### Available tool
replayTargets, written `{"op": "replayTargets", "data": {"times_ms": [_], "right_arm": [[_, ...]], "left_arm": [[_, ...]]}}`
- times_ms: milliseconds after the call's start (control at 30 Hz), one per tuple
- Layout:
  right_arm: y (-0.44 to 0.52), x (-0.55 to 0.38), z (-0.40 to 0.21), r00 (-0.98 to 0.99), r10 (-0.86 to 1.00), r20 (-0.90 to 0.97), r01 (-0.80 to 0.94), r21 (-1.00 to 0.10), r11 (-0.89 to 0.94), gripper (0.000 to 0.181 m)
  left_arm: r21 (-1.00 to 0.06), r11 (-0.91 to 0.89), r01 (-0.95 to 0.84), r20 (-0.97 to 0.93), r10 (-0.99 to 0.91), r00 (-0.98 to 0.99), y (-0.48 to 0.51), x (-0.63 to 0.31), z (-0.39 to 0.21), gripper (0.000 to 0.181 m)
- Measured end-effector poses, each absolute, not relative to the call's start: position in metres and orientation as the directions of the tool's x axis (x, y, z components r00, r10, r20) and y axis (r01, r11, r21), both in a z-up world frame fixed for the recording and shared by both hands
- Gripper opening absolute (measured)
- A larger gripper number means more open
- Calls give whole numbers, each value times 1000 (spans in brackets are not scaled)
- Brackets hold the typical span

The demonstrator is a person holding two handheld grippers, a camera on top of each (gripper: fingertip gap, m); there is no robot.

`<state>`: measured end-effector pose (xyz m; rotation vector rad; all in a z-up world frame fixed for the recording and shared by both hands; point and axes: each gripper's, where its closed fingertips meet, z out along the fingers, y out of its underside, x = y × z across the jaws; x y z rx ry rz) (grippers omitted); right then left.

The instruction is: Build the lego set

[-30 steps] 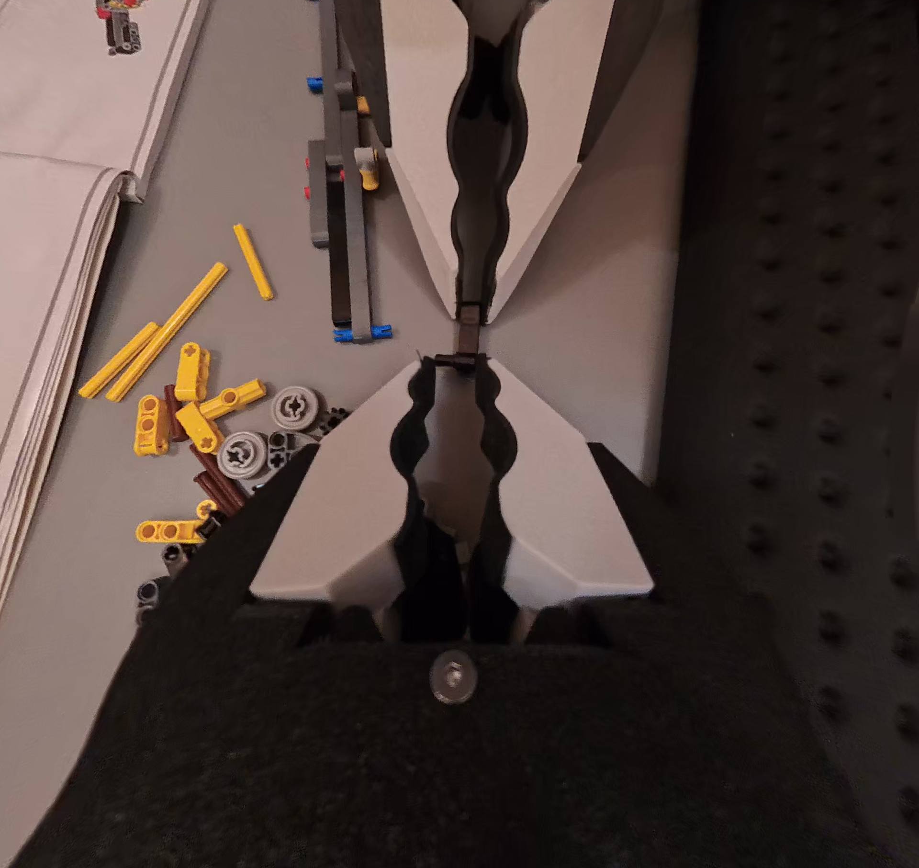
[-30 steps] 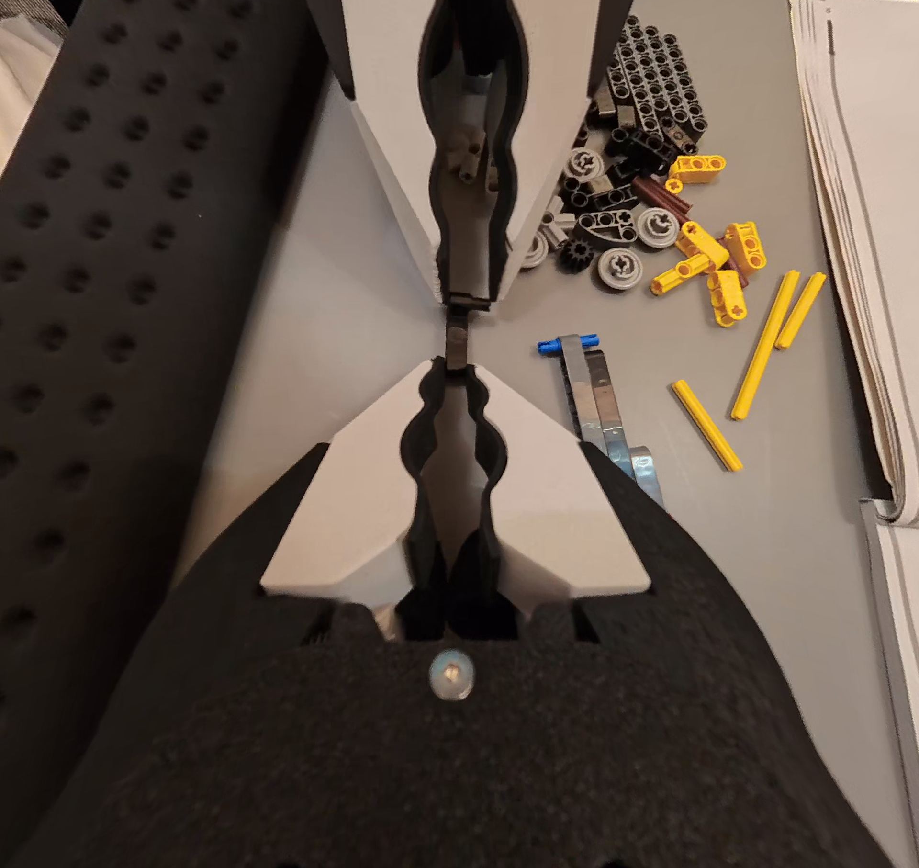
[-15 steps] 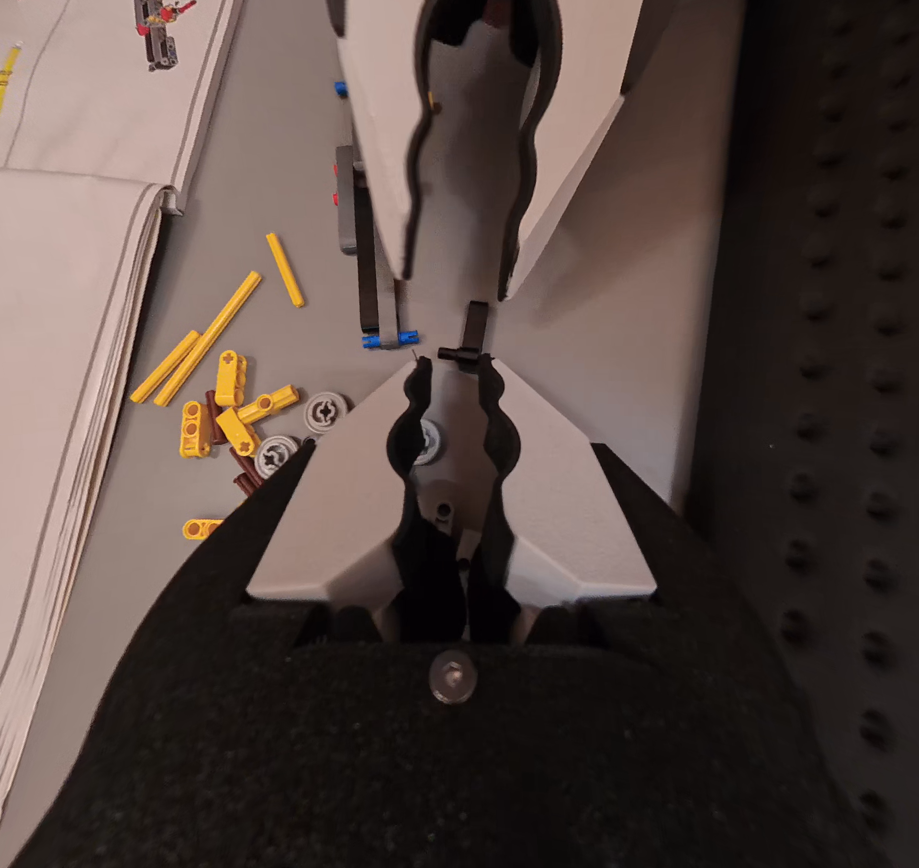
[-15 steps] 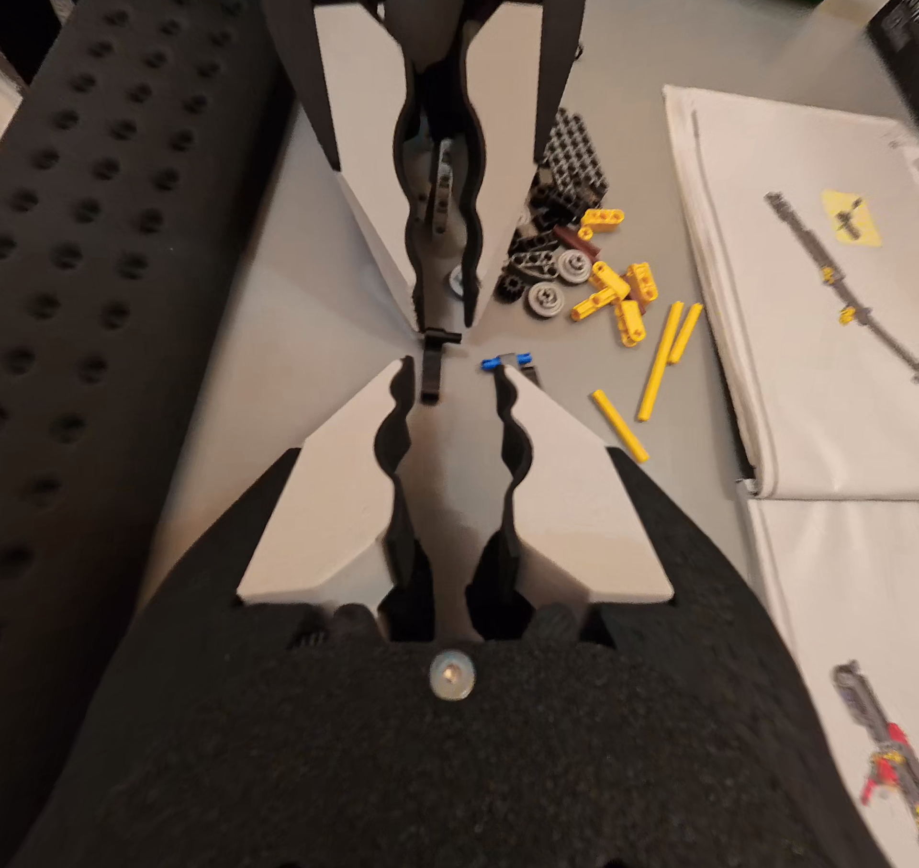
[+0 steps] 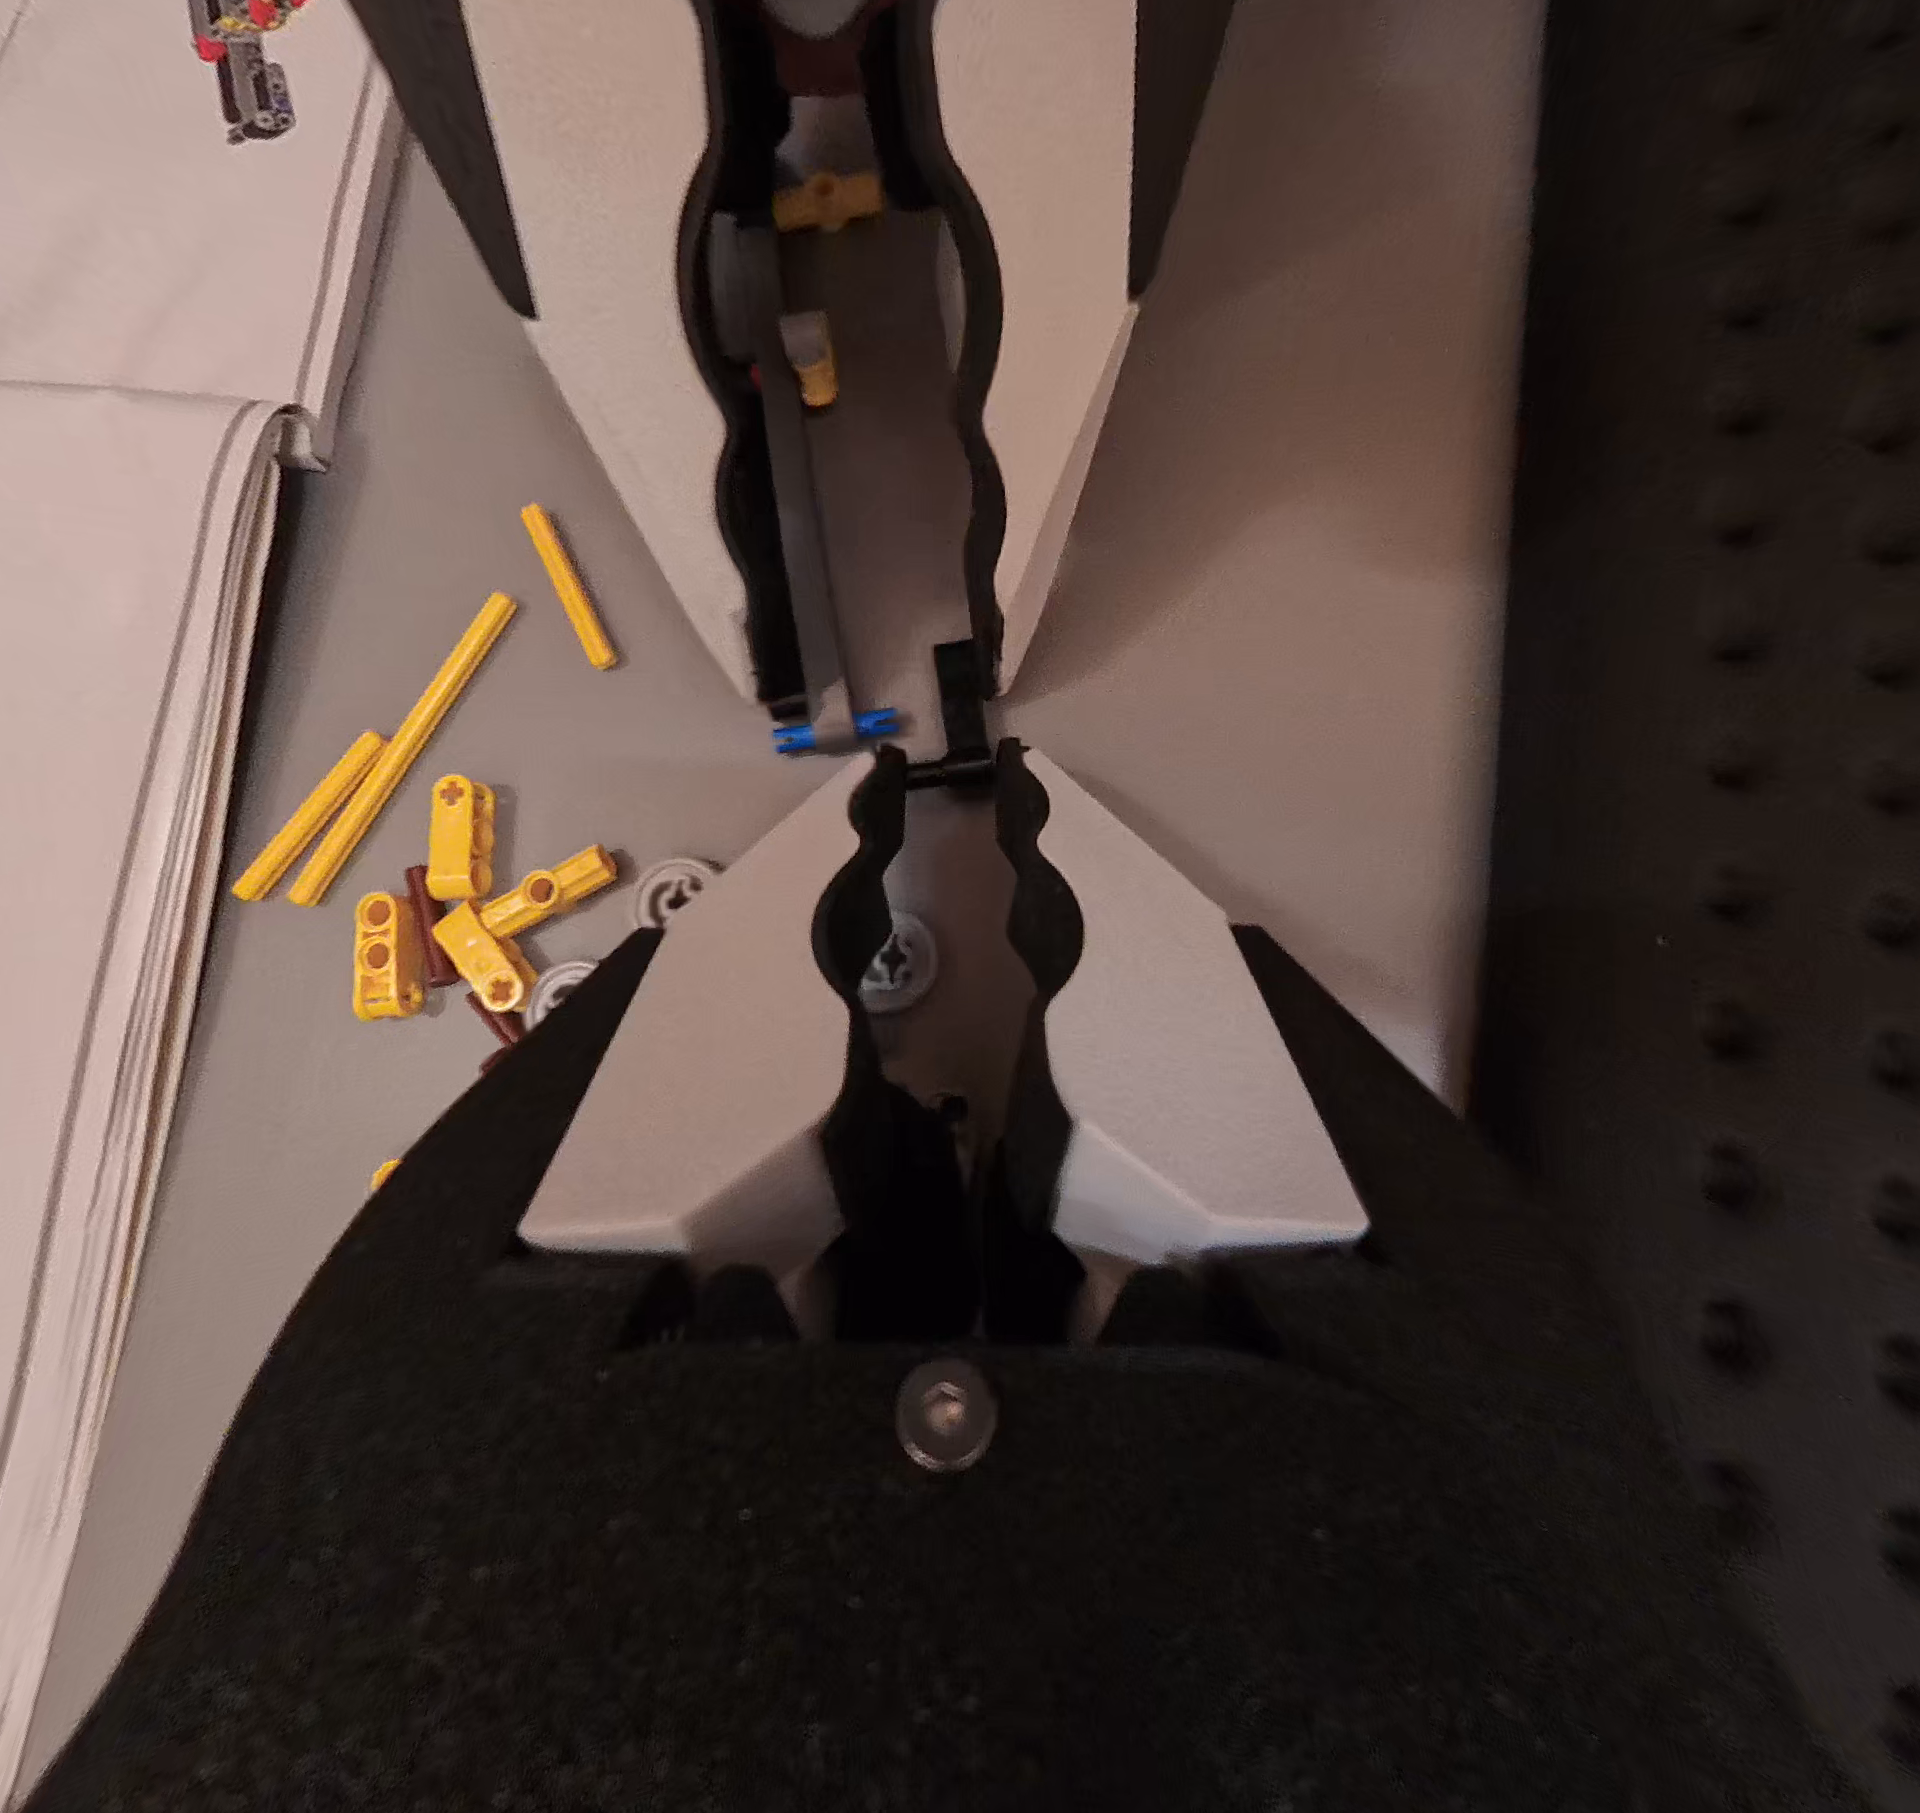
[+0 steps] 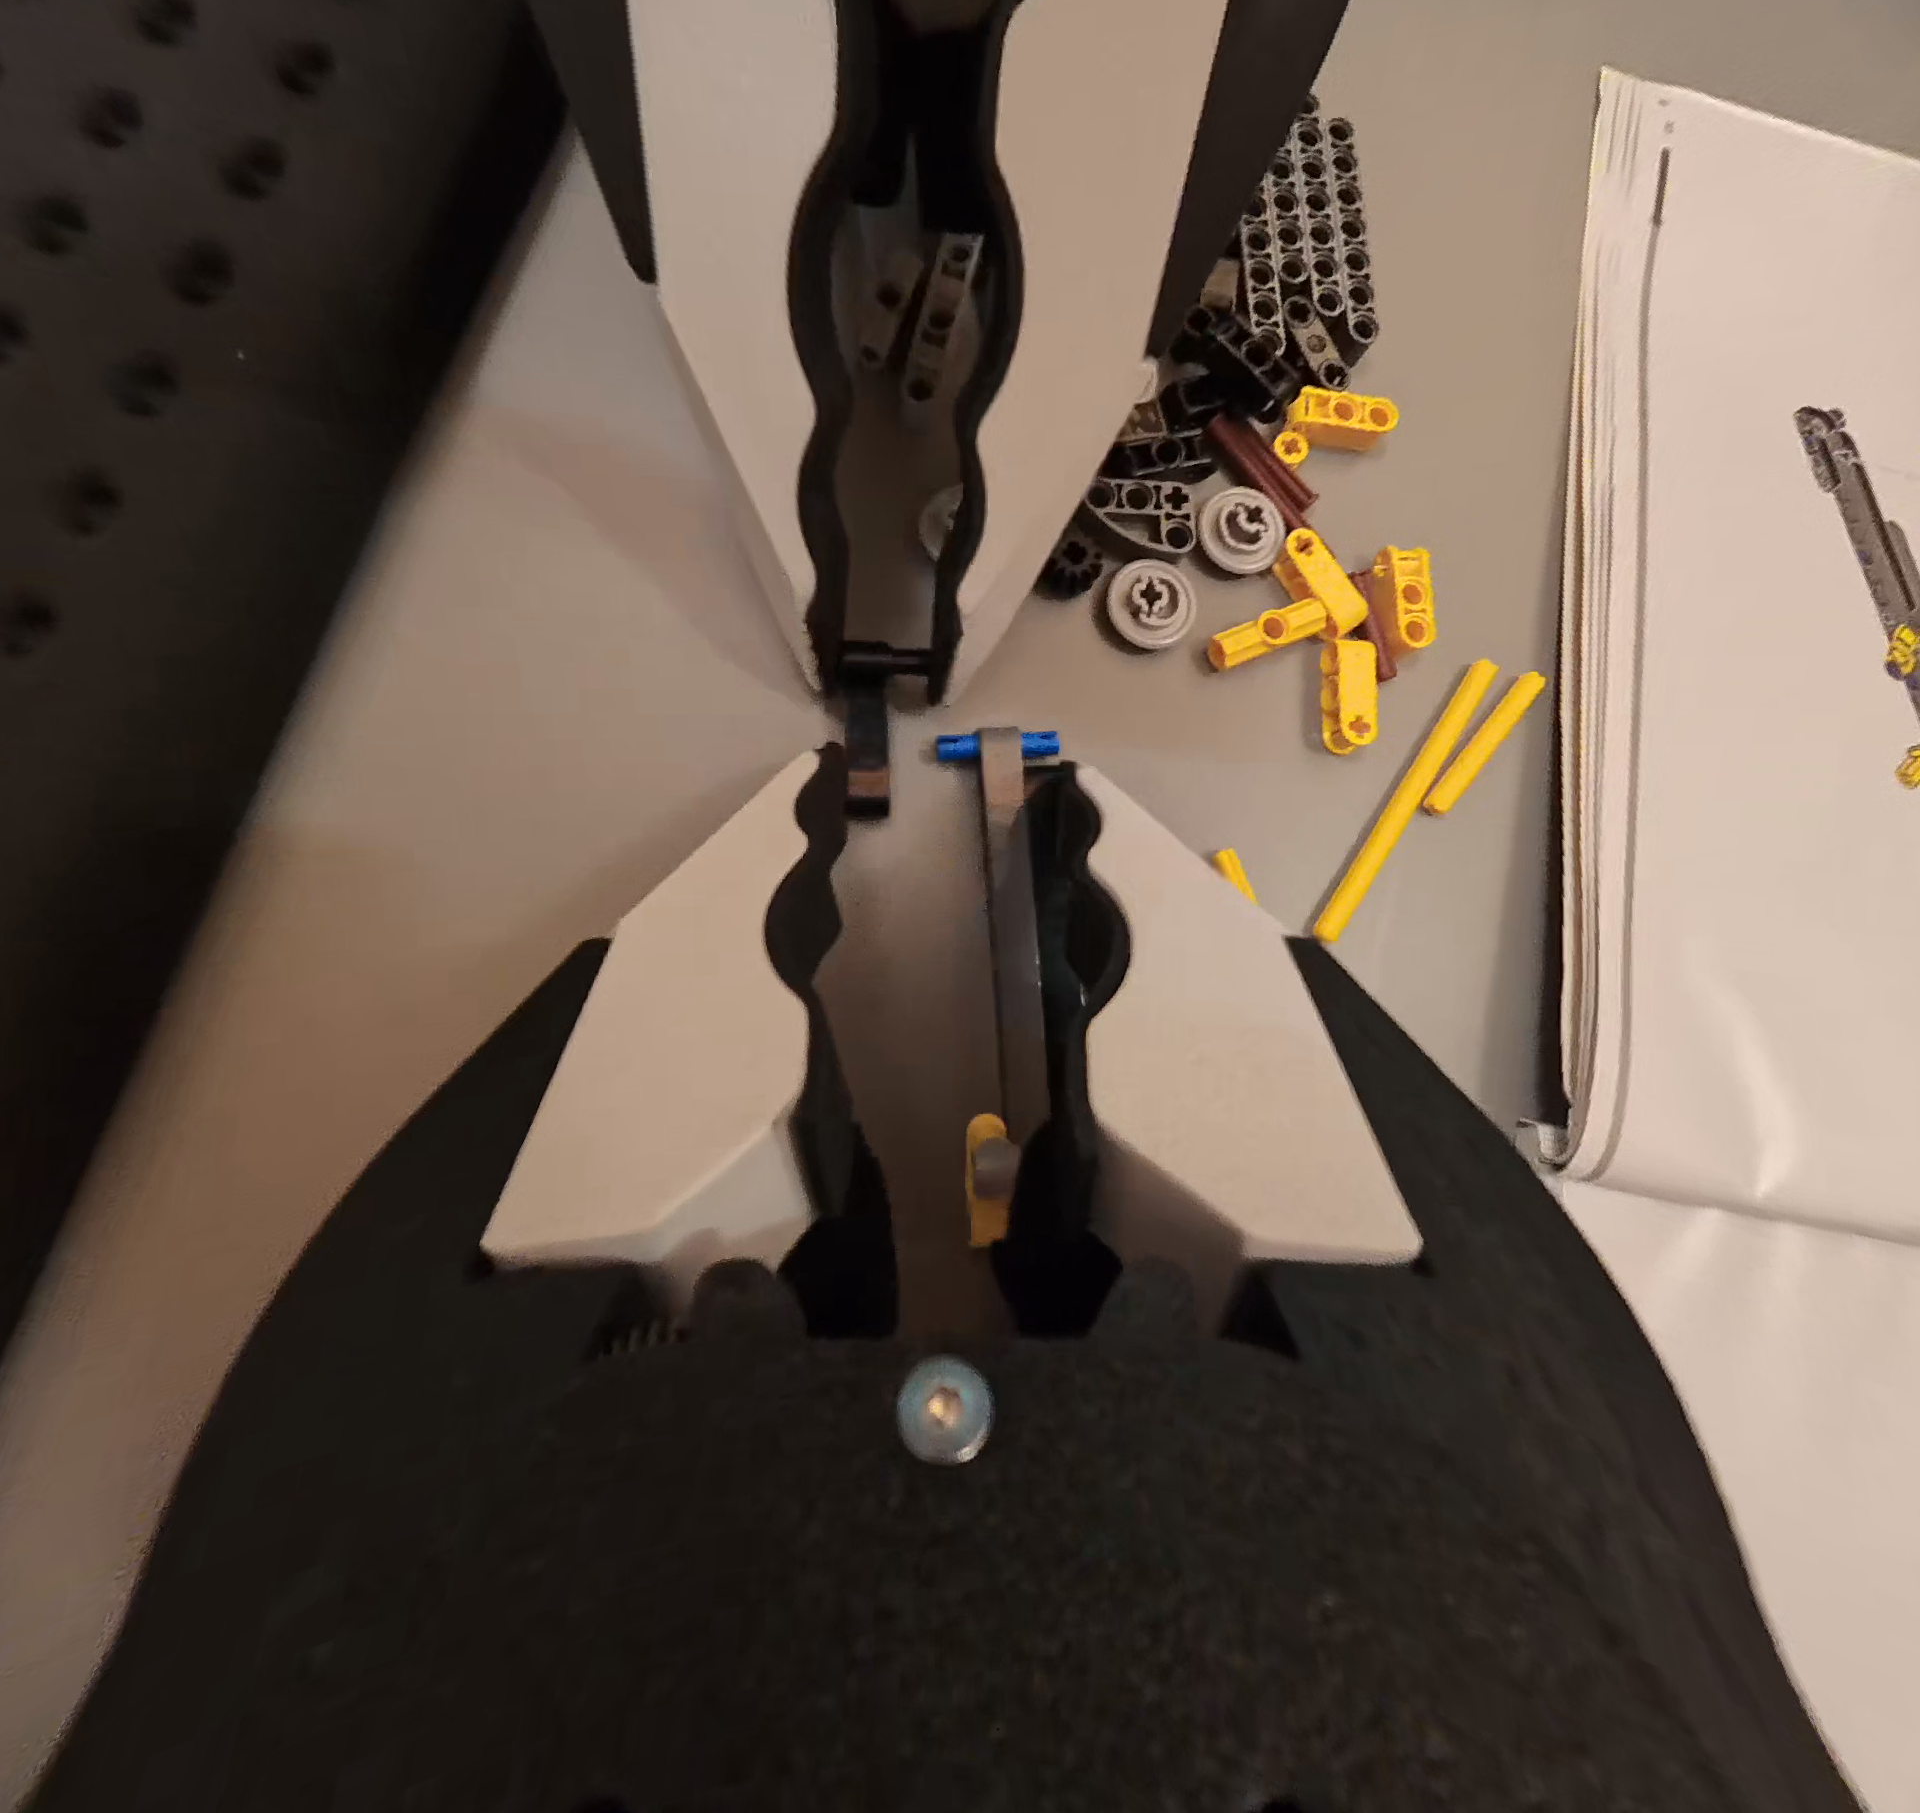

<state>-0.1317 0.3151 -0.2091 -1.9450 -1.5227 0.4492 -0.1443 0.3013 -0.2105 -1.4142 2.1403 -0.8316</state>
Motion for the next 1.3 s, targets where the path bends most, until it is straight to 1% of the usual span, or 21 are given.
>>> {"op": "replayTargets", "data": {"times_ms": [133, 333, 400, 467, 533, 633, 800, 900, 1000, 1167, 1233, 1300], "right_arm": [[317, -131, -210, 275, 953, 128, 729, -674, -120, 35], [319, -129, -212, 285, 951, 116, 724, -677, -134, 36], [317, -128, -212, 284, 954, 101, 728, -670, -145, 42], [316, -126, -210, 279, 952, 127, 745, -654, -131, 42], [314, -127, -200, 282, 944, 172, 738, -668, -98, 35], [305, -131, -193, 277, 942, 189, 722, -688, -74, 23], [301, -131, -207, 253, 944, 212, 756, -652, -56, 8], [305, -128, -212, 253, 939, 234, 785, -617, -57, 8], [304, -127, -213, 248, 944, 219, 791, -608, -67, 7], [305, -128, -212, 239, 933, 268, 809, -586, -39, 10], [305, -129, -207, 244, 933, 264, 797, -603, -38, 15], [306, -134, -197, 257, 939, 228, 757, -651, -49, 19]], "left_arm": [[-688, 290, -665, -64, -937, -343, 310, -142, -212, 15], [-671, 302, -677, -84, -938, -336, 311, -142, -214, 15], [-679, 296, -672, -81, -940, -332, 310, -140, -213, 15], [-677, 286, -678, -62, -940, -335, 307, -140, -214, 15], [-677, 281, -680, -65, -943, -326, 308, -139, -214, 15], [-679, 272, -682, -72, -949, -307, 309, -139, -214, 15], [-681, 263, -683, -63, -951, -304, 307, -139, -214, 15], [-684, 261, -681, -72, -953, -293, 309, -138, -213, 14], [-690, 266, -673, -77, -952, -297, 307, -138, -213, 15], [-697, 257, -669, -73, -954, -291, 309, -137, -213, 14], [-695, 255, -672, -69, -954, -291, 310, -137, -213, 14], [-693, 256, -674, -69, -954, -292, 311, -137, -213, 14]]}}
